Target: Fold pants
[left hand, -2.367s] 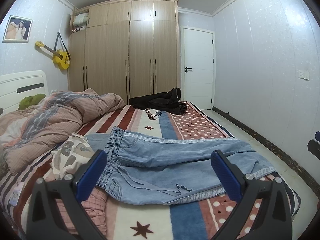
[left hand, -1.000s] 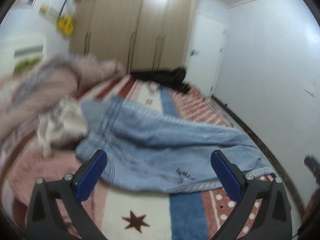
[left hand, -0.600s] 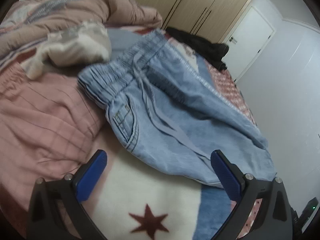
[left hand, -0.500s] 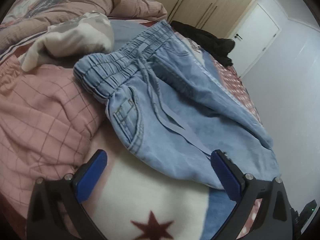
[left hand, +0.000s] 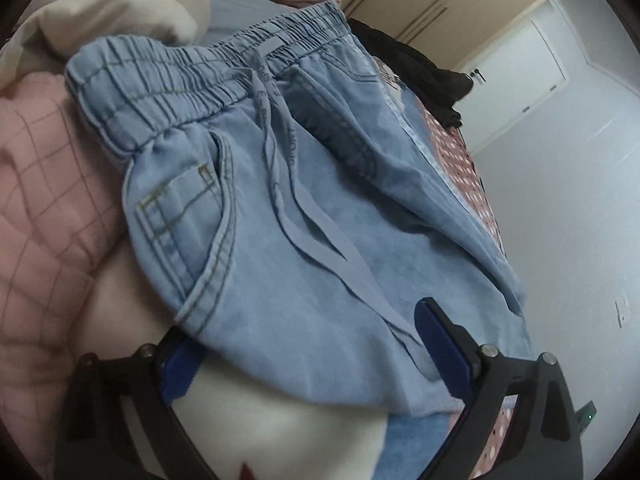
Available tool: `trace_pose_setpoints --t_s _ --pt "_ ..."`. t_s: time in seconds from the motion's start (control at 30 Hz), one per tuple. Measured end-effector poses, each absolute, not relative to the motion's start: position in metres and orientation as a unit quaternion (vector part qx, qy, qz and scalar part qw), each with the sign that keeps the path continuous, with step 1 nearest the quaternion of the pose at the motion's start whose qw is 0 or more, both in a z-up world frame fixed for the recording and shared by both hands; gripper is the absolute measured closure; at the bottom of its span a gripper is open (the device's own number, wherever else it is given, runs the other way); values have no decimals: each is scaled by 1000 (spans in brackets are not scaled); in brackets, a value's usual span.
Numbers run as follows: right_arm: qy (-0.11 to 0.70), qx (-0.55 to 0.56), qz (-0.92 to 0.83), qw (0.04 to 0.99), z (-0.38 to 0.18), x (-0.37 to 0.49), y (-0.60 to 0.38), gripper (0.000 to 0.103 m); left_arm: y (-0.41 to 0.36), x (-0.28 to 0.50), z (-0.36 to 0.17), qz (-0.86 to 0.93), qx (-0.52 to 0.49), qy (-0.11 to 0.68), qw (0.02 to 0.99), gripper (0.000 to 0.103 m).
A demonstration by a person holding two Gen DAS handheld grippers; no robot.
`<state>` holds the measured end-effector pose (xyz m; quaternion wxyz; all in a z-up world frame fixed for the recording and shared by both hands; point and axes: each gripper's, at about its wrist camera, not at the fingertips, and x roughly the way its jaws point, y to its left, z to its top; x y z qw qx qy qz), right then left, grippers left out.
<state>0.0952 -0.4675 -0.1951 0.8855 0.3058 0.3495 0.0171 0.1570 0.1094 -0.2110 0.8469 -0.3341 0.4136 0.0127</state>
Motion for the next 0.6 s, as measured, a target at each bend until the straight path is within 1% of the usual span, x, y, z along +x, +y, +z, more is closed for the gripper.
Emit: trace_pose_setpoints --t_s 0.07,0.13,0.17,0.2,0.23,0.27,0.3,0.33,0.37,0.4,0.43,0.5,0.6 --pt "345 317 8 883 -195 98 -474 46 111 162 -210 20 -336 410 847 8" --pt "344 327 1 880 -196 102 -479 49 113 168 -210 25 -340 407 847 14" --pt "344 330 -2 879 -196 104 -481 50 114 171 -209 30 -340 407 847 21" --pt "345 331 -6 878 -195 105 -481 56 116 174 -209 35 -341 408 846 28" --pt "346 328 -15 879 -194 107 -482 60 119 176 -210 40 -341 408 846 33" --pt "348 324 -25 879 -194 108 -482 70 121 177 -210 46 -341 409 845 43" --pt "351 321 -33 879 -194 109 -483 77 125 177 -208 53 -341 410 844 55" --pt "351 322 -36 878 -194 109 -484 79 129 176 -208 57 -340 411 844 62" --pt "350 328 -35 877 -194 110 -487 83 132 175 -207 62 -337 411 845 78" --pt "349 330 -35 876 -195 109 -488 91 135 172 -205 69 -332 410 847 91" --pt "347 331 -36 877 -194 106 -488 95 138 170 -204 70 -331 407 848 93" --pt "338 328 -46 881 -192 100 -489 98 143 161 -201 61 -340 395 851 95" --pt "322 320 -58 889 -187 89 -489 99 143 148 -190 61 -332 378 862 97"
